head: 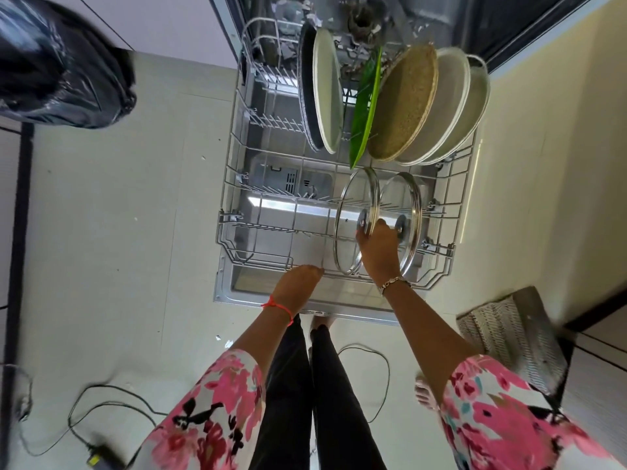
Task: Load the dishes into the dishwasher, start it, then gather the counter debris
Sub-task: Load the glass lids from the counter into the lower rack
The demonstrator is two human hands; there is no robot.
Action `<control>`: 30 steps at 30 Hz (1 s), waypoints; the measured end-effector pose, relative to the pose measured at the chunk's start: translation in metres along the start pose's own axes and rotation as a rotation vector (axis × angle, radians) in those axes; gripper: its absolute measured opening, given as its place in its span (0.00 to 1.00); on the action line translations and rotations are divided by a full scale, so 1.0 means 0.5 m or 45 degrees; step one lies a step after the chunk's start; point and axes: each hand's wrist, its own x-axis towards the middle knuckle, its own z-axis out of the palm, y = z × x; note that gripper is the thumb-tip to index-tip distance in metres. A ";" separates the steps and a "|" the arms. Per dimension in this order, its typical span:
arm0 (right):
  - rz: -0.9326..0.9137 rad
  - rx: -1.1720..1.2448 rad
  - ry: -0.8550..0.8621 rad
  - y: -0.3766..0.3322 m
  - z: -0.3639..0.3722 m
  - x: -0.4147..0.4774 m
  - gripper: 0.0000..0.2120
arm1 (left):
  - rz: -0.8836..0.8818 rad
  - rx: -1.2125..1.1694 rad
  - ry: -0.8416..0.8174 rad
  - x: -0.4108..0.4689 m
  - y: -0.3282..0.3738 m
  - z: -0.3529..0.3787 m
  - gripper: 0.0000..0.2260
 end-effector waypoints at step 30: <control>-1.199 -0.825 0.004 -0.980 -0.150 -0.344 0.18 | -0.383 0.094 0.854 -0.604 -0.445 -0.823 0.33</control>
